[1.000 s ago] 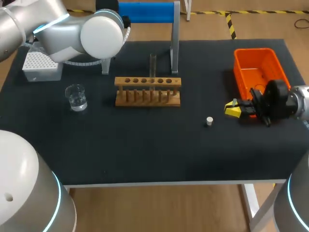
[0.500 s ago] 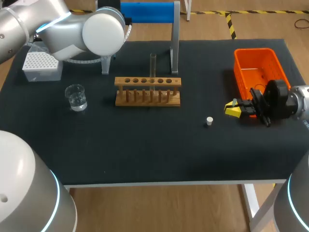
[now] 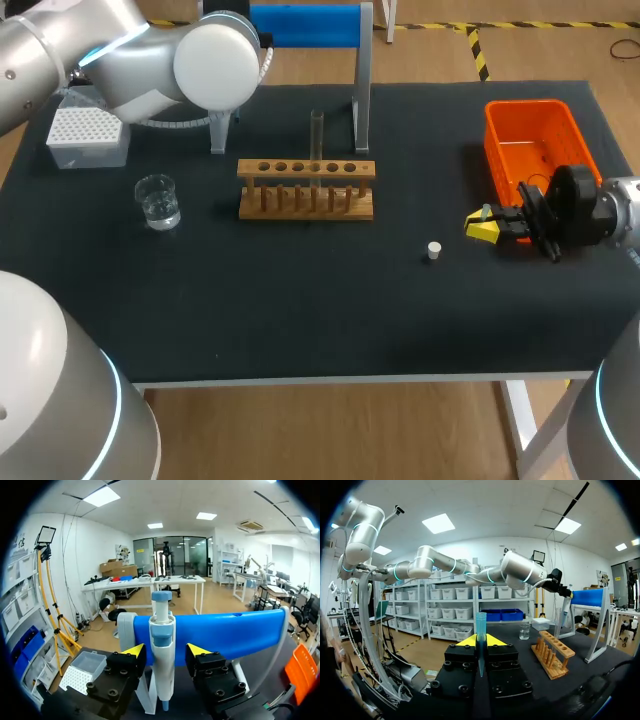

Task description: Invert the test tube, pick up the pipette, mount the tip to pipette, aspirate from beaker and dispense into the tube, eject the tip, return the pipette, and cap with the stopper.

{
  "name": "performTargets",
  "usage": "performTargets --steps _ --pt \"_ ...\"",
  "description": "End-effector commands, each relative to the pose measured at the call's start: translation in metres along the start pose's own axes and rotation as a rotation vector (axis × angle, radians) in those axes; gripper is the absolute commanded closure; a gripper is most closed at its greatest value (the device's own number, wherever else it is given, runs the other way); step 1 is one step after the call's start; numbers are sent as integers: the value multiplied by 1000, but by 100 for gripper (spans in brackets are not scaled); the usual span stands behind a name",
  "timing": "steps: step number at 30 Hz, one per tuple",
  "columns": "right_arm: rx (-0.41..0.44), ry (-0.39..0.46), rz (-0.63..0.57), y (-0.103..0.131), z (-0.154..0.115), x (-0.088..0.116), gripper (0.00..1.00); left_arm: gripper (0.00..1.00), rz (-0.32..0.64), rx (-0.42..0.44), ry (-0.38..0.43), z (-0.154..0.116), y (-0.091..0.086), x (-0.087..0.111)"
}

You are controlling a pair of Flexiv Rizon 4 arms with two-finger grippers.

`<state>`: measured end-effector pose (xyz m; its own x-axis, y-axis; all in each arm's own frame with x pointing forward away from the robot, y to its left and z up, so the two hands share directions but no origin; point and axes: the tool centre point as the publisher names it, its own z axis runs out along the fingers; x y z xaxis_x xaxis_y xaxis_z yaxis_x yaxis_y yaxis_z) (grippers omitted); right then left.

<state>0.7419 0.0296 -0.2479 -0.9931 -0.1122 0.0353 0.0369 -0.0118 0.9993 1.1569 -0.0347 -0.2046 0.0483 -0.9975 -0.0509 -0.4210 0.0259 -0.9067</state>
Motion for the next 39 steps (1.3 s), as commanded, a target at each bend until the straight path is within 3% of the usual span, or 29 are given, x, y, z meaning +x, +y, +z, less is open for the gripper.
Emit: performTargets --steps 1,22,24,26,33,39 --pt "1 -2 0 0 0 1 100 51 -3 -2 2 8 -1 2" --pt "1 -2 0 0 0 1 100 52 -19 -5 -1 16 -1 -2" --pt "1 -2 0 0 0 1 100 65 -19 -4 -1 16 -1 -2" --pt "1 -2 0 0 0 1 100 100 -20 -4 -2 15 0 -3" --pt "1 -2 0 0 0 1 100 100 -24 0 -6 12 -4 -5" --pt "1 -2 0 0 0 1 100 100 -18 34 -12 0 -22 -6"
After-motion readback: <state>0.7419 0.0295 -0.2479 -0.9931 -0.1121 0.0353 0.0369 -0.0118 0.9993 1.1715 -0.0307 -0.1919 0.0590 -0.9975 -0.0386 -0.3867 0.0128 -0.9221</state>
